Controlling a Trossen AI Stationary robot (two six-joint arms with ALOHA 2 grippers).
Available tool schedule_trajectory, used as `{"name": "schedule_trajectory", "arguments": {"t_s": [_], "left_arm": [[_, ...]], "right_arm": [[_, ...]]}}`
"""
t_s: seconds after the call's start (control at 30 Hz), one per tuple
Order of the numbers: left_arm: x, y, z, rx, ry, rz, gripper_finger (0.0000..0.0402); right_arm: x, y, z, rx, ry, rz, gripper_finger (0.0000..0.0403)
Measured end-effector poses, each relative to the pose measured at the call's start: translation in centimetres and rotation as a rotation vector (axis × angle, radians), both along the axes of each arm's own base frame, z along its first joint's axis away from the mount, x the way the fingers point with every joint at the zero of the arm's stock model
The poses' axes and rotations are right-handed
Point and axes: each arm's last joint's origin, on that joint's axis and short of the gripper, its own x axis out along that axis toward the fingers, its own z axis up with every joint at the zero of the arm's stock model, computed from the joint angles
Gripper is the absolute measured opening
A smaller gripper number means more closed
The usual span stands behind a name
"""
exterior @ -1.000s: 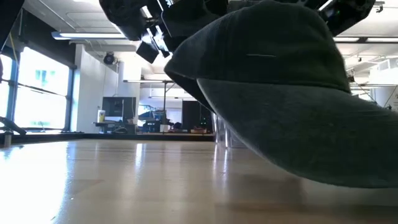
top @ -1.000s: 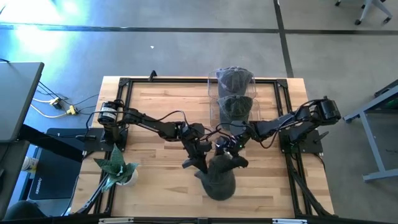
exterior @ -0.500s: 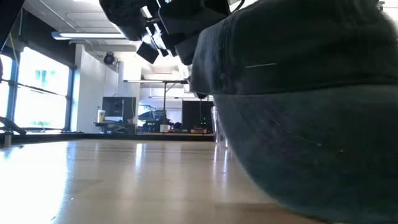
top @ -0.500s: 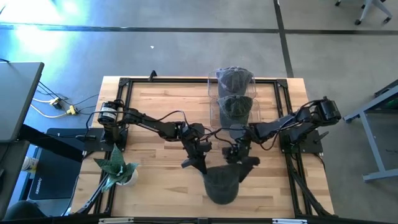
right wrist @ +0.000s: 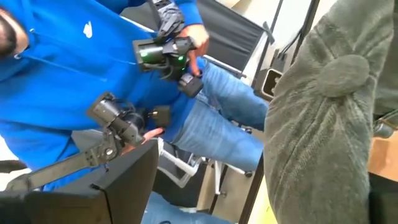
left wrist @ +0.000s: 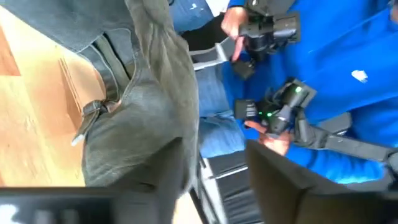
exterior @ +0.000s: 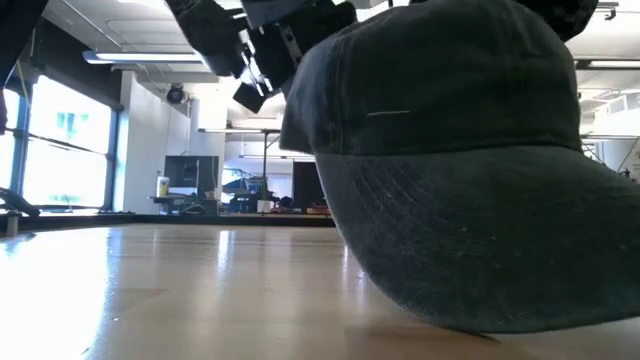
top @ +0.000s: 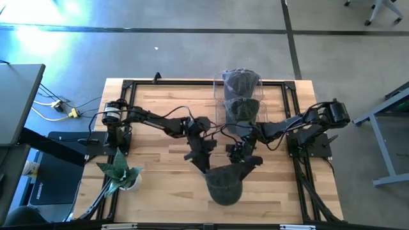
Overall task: Pick & Place hat
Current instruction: Put the black cap into the bottom transparent bin
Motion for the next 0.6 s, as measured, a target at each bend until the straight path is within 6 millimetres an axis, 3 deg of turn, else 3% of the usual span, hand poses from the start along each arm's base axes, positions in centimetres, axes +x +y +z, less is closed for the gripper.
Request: {"name": "schedule_trajectory", "arguments": {"t_s": [0.1,0.2,0.4,0.6], "left_arm": [[0.5,0.6,0.7,-0.012,0.015,0.036,0.0223],[1.4,-0.1,2.1,0.030,-0.038,0.117,0.0253],[2.5,-2.7,4.3,0.088,-0.087,0.197,0.0259],[2.3,-2.9,3.2,0.171,0.020,0.280,0.0259]], "right_arm": [[0.0,0.2,0.0,-0.012,-0.006,-0.022,0.0323],[0.1,0.1,0.0,-0.026,-0.026,-0.035,0.0323],[0.1,-0.1,0.0,-0.033,-0.041,-0.039,0.0323],[0.1,-0.2,-0.1,-0.035,-0.038,-0.047,0.0323]]}}
